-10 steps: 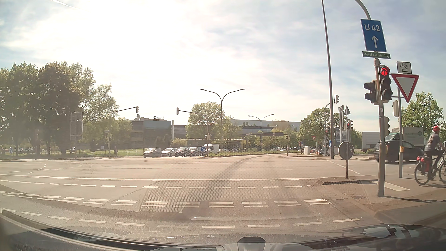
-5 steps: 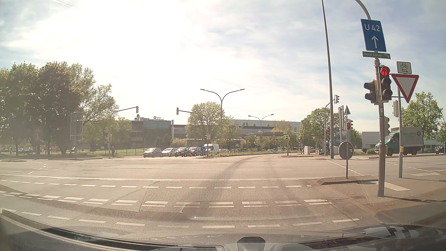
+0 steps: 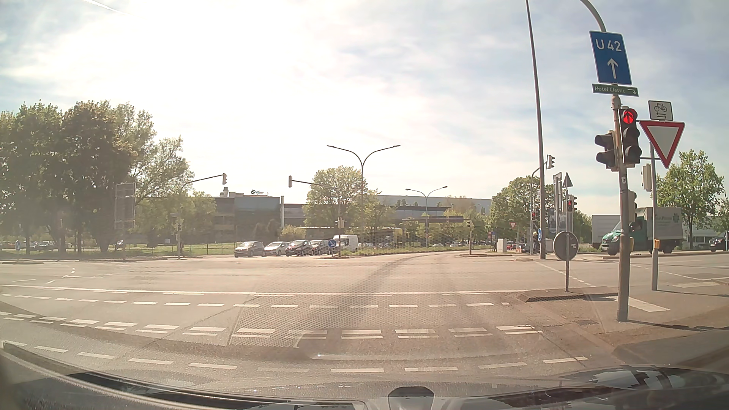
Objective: Follow the waypoints while adhering to traffic rules and regulations
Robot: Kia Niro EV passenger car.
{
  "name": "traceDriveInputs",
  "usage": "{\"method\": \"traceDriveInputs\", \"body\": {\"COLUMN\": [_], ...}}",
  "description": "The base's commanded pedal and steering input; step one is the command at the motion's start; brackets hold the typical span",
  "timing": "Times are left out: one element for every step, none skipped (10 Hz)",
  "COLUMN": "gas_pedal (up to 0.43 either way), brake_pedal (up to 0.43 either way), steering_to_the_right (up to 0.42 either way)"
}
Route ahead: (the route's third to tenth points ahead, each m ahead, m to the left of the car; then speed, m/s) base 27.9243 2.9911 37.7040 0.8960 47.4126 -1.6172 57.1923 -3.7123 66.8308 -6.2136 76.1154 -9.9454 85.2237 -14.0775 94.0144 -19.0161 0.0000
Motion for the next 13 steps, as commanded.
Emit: {"method": "traceDriveInputs", "body": {"gas_pedal": [0.000, 0.000, 0.000, 0.000, 0.000, 0.000, 0.000, 0.000, 0.000, 0.000, 0.000, 0.000, 0.000], "brake_pedal": [0.256, 0.256, 0.256, 0.256, 0.256, 0.256, 0.256, 0.256, 0.256, 0.256, 0.256, 0.256, 0.250], "steering_to_the_right": [0.013, 0.012, 0.012, 0.013, 0.013, 0.013, 0.012, 0.012, 0.013, 0.013, 0.012, 0.013, 0.013]}}
